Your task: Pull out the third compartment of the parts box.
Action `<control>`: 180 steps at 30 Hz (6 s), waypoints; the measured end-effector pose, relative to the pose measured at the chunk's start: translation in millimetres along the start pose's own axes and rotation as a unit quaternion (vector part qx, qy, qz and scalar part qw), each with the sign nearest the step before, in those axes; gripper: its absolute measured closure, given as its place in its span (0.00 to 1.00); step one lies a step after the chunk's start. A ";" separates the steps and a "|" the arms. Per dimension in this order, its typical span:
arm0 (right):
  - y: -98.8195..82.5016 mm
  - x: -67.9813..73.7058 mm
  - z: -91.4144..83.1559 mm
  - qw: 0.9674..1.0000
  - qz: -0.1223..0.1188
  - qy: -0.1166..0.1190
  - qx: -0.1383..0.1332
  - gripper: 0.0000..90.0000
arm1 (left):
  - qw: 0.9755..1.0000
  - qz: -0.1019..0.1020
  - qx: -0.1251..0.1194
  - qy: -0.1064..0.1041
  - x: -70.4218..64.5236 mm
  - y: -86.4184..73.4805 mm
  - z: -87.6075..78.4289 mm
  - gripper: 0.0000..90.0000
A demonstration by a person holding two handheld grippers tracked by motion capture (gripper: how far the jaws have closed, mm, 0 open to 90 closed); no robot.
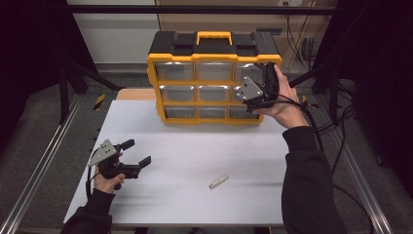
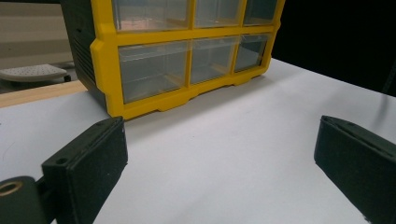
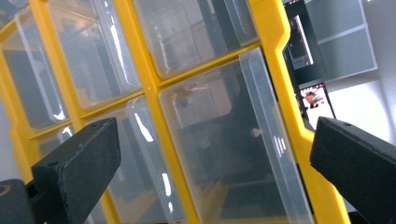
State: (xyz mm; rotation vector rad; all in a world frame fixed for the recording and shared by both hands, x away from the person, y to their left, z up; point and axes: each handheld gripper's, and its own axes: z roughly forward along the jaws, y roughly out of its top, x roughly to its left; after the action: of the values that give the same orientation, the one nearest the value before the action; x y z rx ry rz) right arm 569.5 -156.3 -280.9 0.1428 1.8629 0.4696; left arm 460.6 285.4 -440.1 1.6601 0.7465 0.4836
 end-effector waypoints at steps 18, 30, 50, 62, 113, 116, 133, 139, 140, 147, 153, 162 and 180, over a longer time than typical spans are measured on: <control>-6.9 -2.9 15.5 0.997 -0.078 -0.023 0.000 0.05 | 1.000 0.000 -0.001 0.000 0.1 0.0 -0.1 0.03; -10.9 -2.1 20.0 0.995 -0.097 -0.029 0.001 0.12 | 1.000 0.000 0.000 0.000 0.1 0.0 0.0 0.03; -13.9 -2.5 18.6 0.990 -0.127 -0.055 0.000 0.30 | 1.000 0.001 0.000 0.000 -0.1 -0.1 0.2 0.03; -16.3 -2.0 17.6 0.988 -0.146 -0.058 0.004 0.40 | 1.000 0.001 0.000 0.000 -0.2 -0.1 0.3 0.03; -11.7 -2.6 16.1 0.976 -0.181 -0.120 0.014 0.86 | 1.000 0.002 0.000 0.001 -0.5 -0.1 0.4 0.03; -11.4 -1.8 16.4 0.975 -0.182 -0.123 0.016 0.86 | 1.000 0.002 -0.001 0.001 -0.5 -0.1 0.4 0.03; -10.3 -0.3 12.2 0.974 -0.187 -0.122 0.021 0.87 | 1.000 0.003 -0.001 0.001 -0.5 0.0 0.3 0.03; -10.0 0.4 8.2 0.974 -0.192 -0.120 0.020 0.87 | 1.000 0.003 0.000 0.001 -0.5 -0.2 0.6 0.03; -9.9 0.6 7.7 0.974 -0.192 -0.120 0.020 0.87 | 1.000 0.003 0.000 0.002 -0.5 -0.2 0.7 0.03; -9.5 1.1 3.1 0.974 -0.194 -0.117 0.019 0.87 | 1.000 0.002 0.001 0.003 -0.3 -0.2 0.5 0.03; -9.0 2.0 -0.6 0.974 -0.196 -0.115 0.019 0.87 | 1.000 0.003 0.001 0.003 -0.5 -0.2 0.7 0.03; -8.4 4.4 -7.3 0.973 -0.200 -0.113 0.018 0.87 | 1.000 0.004 0.002 0.003 -0.9 -0.1 0.8 0.03; -5.3 7.8 -19.9 0.974 -0.198 -0.106 0.017 0.87 | 1.000 0.004 0.001 0.004 -1.1 0.2 0.3 0.03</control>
State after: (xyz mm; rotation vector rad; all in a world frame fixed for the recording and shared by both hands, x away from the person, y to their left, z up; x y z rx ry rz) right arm 549.0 -163.6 -284.6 -0.1509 1.6353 0.1397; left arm 460.2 284.4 -439.9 1.6644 0.7463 0.4969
